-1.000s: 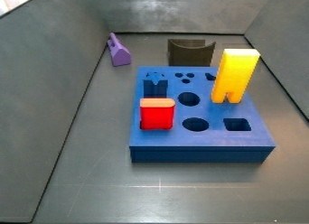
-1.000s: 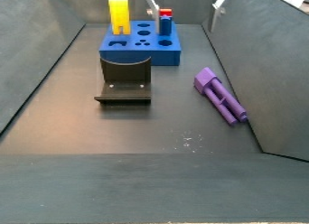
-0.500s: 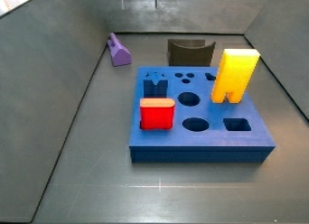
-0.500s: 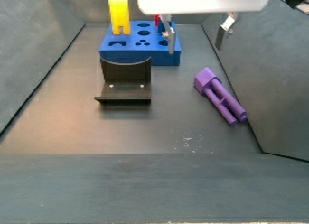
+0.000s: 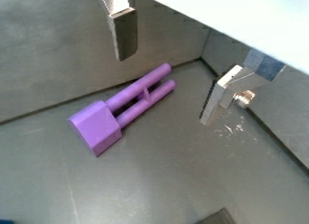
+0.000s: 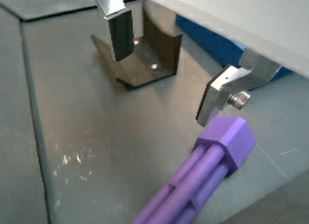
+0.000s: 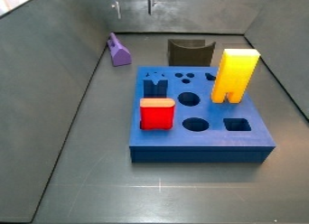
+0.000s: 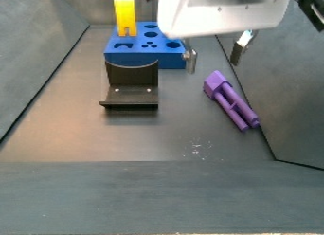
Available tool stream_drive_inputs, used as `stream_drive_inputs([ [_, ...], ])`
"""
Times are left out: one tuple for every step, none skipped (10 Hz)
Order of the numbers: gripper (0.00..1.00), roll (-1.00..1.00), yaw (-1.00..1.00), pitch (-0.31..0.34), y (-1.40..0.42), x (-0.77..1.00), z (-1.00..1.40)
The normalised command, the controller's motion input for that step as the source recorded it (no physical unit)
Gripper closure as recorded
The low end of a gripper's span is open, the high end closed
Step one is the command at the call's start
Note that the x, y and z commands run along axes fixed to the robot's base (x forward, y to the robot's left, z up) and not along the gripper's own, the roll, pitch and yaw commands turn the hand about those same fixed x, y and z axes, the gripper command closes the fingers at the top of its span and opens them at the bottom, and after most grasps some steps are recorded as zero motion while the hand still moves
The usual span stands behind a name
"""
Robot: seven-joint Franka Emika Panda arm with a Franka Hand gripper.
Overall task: Pick up the 3 prong object. Move up. Place the 3 prong object on the fixture. Regrasp the 3 prong object. Move to above the board. Insert the 3 prong object.
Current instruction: Pick up the 3 prong object.
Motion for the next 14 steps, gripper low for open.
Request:
stream_drive_inputs([
  [0.00,-0.18,0.42,-0.150,0.08,-0.11,-0.32],
  [0.00,-0.11,0.26,-0.144,0.02,-0.25,-0.42],
  [0.00,-0.06,0.20,-0.139,0.00,-0.36,-0.46],
  [0.00,-0.06,0.17,-0.141,0.00,-0.38,-0.44],
  [0.00,-0.09,0.12,-0.147,0.00,-0.34,-0.39],
  [0.00,-0.11,0.05,-0.156,0.02,-0.33,-0.39],
  [0.00,-0.13,0.03,-0.174,0.00,-0.30,-0.35],
  [0.00,-0.12,0.02,-0.170,0.02,-0.33,-0.37],
  [0.00,-0.15,0.01,-0.171,0.03,-0.26,-0.37],
  [0.00,-0.13,0.00,-0.171,0.01,-0.24,-0.43],
  [0.00,-0.15,0.00,-0.191,0.00,-0.22,-0.48],
  [0.00,-0.19,0.00,-0.226,0.00,-0.19,-0.47],
  [0.00,-0.23,0.00,-0.266,0.00,-0.10,-0.45],
  [0.00,-0.23,0.00,-0.276,0.00,-0.11,-0.43],
])
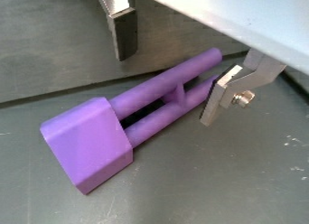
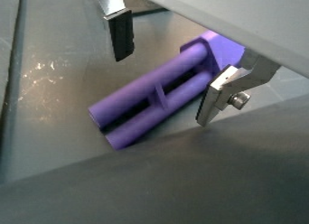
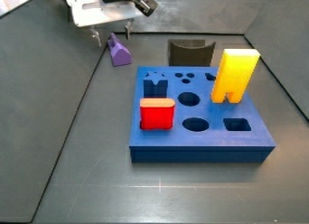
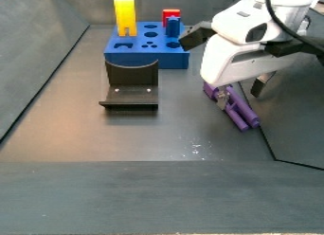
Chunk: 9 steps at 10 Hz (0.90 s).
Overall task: Pick up the 3 prong object. Move up. Place the 3 prong object on the fixture. Regrasp the 3 prong object. Move to above the board. Insert the 3 prong object.
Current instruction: Pick up the 3 prong object.
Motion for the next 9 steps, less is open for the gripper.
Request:
stream_drive_inputs([
  [0.00,-0.22,0.00,-0.289,0.00,-0.08,-0.43],
  [0.00,-0.25,0.00,-0.346,0.00,-0.12,-0.32],
  [0.00,-0.25,-0.02,-0.364,0.00,-0.13,-0.30],
  [0.00,-0.25,-0.12,-0.431,0.00,-0.10,-0.23],
  [0.00,-0.40,-0.33,-0.487,-0.02,0.04,-0.04],
  [0.00,-0.42,-0.40,-0.447,0.00,0.15,-0.07],
  [0.00,-0.41,-0.45,-0.427,0.00,0.21,-0.06],
  [0.00,-0.47,-0.30,-0.230,0.24,0.48,0.09],
  [0.00,-0.39,-0.30,-0.154,0.18,0.38,0.03],
])
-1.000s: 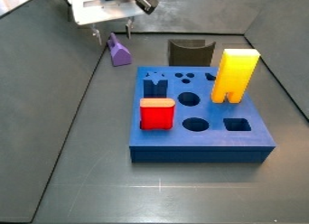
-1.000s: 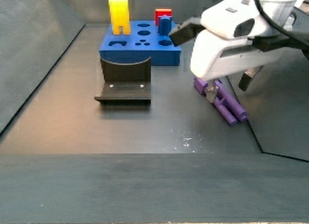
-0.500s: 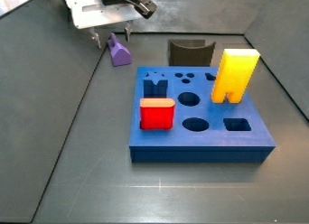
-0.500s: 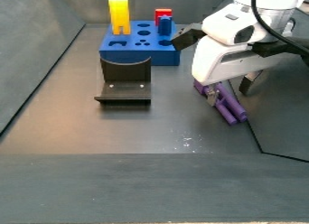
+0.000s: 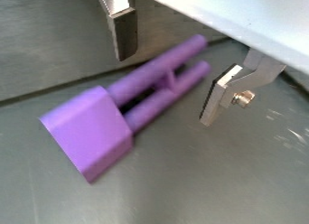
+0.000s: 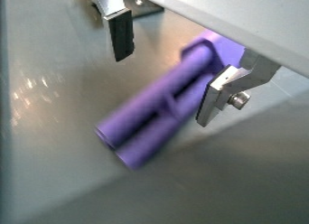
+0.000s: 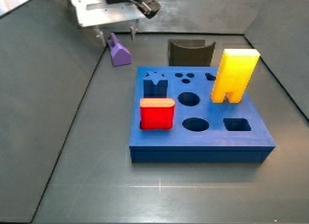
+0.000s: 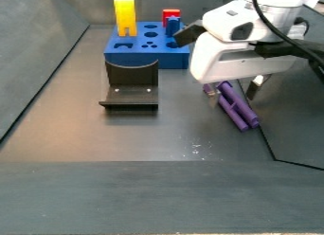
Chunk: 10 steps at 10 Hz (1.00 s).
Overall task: Pick up the 3 prong object. Move up. Place the 3 prong object on the fixture. Regrasp the 3 prong object. Move to above the board. Insert the 3 prong object.
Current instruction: Pick up the 3 prong object.
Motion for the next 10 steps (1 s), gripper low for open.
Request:
stream_drive_inputs([
  [0.00,-0.33,-0.35,-0.206,0.13,0.30,-0.08],
  [0.00,-0.13,-0.19,-0.247,0.02,0.00,-0.61],
  [0.00,-0.01,-0.09,-0.161,0.00,0.00,-0.93],
  [0.00,0.00,-0.08,-0.129,0.00,0.00,-1.00],
  [0.00,0.00,-0.05,-0.104,0.00,0.00,-1.00],
  [0.00,0.00,-0.10,-0.116,0.00,0.00,-1.00],
  [0.00,0.00,-0.08,-0.077,0.00,-0.02,-1.00],
  [0.00,0.00,-0.05,-0.119,0.00,0.00,-1.00],
  [0.00,0.02,-0.04,0.000,0.00,0.00,0.00],
  [0.00,0.00,0.00,0.000,0.00,0.00,0.00],
])
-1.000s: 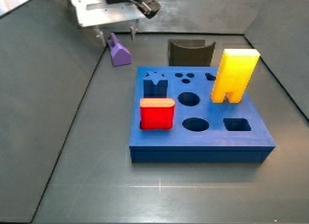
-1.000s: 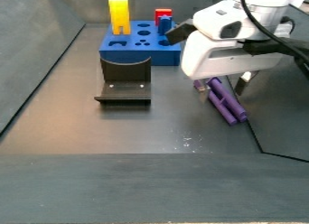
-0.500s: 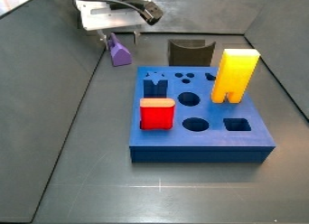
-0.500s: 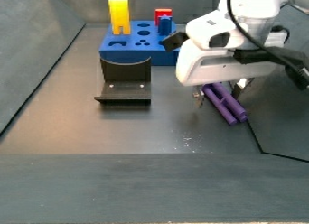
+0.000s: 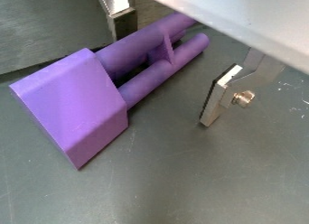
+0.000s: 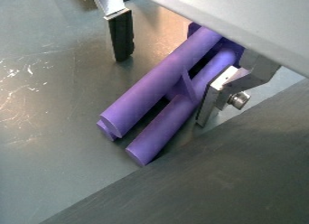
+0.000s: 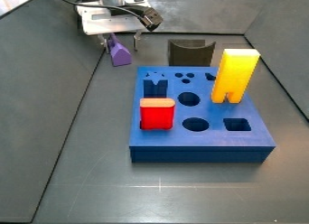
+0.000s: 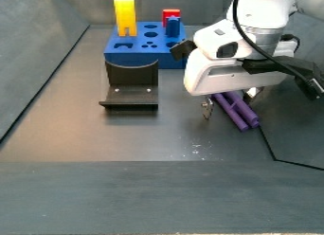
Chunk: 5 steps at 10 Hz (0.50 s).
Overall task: Pick up the 3 prong object. Move up. Place the 3 prong object on the fixture. Regrasp the 3 prong object. Move to above the board. Insert the 3 prong object.
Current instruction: Pick up the 3 prong object.
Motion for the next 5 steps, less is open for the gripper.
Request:
stream_drive_inputs([
  [1.00,0.00,0.00,0.000,0.00,0.00,0.00],
  [1.00,0.00,0.00,0.000,0.00,0.00,0.00],
  [1.00,0.00,0.00,0.000,0.00,0.00,0.00],
  [1.00,0.00,0.00,0.000,0.00,0.00,0.00],
  [1.00,0.00,0.00,0.000,0.00,0.00,0.00],
])
